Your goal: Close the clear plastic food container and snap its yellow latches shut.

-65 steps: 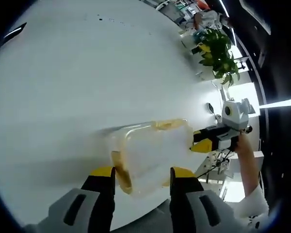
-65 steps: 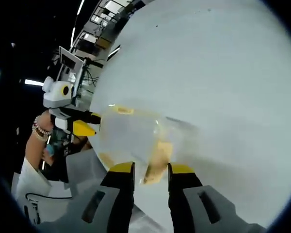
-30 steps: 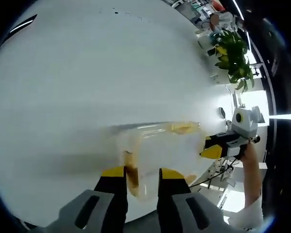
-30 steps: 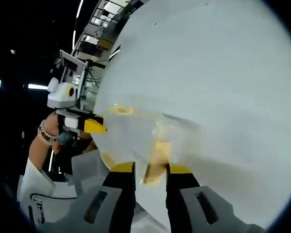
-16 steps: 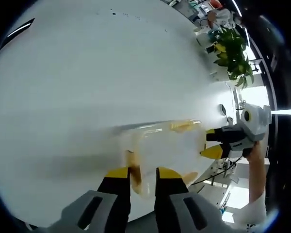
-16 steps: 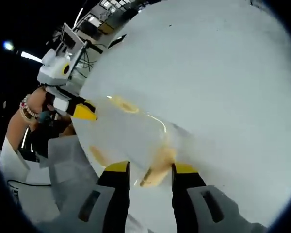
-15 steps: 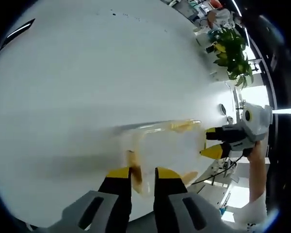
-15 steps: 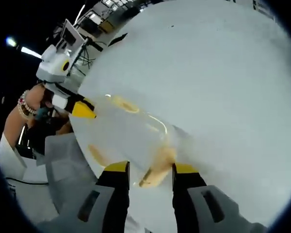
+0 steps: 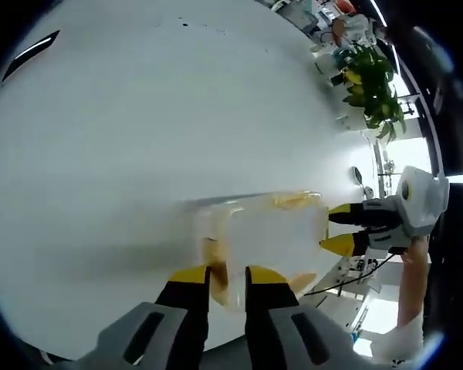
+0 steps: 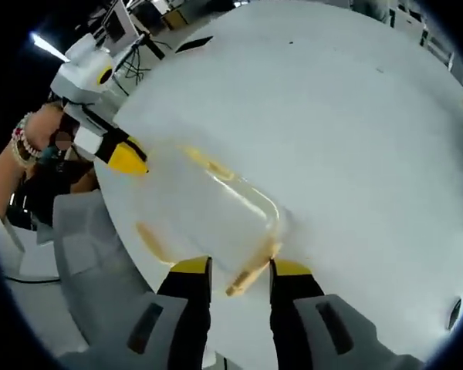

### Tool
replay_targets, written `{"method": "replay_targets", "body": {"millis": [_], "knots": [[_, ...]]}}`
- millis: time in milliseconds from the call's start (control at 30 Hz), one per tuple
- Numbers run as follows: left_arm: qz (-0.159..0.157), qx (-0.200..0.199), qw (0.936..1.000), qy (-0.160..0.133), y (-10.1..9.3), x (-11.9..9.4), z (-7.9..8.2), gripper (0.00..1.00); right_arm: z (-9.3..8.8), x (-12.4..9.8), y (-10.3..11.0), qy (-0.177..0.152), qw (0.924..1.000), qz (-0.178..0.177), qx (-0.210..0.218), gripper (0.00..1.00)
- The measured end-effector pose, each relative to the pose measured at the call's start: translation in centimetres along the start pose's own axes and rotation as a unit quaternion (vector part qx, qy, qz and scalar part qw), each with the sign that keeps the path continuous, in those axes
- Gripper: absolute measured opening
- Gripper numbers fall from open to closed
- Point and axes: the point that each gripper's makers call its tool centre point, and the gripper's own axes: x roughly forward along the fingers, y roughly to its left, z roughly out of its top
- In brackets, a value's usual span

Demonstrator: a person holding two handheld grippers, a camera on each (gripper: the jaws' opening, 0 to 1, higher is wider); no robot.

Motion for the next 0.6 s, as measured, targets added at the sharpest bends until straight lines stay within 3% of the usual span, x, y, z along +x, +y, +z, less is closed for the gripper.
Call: {"method": "replay_targets", "body": {"millis": [200, 400, 433, 467, 600], "knots": [[-0.004, -0.014, 0.9999, 0.003, -0.2, 0.2, -0.2, 0.11, -0.4, 0.2, -0.3, -0.008, 0.9981, 0.035, 0.051, 0.22], [-0.003, -0.015, 0.9999, 0.004, -0.4, 0.6, -0.3, 0.16, -0.6, 0.2, -0.2, -0.008, 0.9978, 0.041, 0.051, 0.20], [0.001, -0.012, 0.9999, 0.006, -0.4, 0.6, -0.3, 0.15, -1.3, -0.1, 0.6, 0.008, 0.9961, 0.062, 0.062, 0.19], [-0.001, -0.012, 0.9999, 0.007, -0.5, 0.6, -0.3, 0.15, -0.9, 0.3, 0.5, -0.006, 0.9959, 0.051, 0.074, 0.18], [0.000, -0.013, 0.9999, 0.008, -0.5, 0.6, -0.2, 0.14, -0.8, 0.5, 1.2, 0.003, 0.9958, 0.055, 0.073, 0.19]]}}
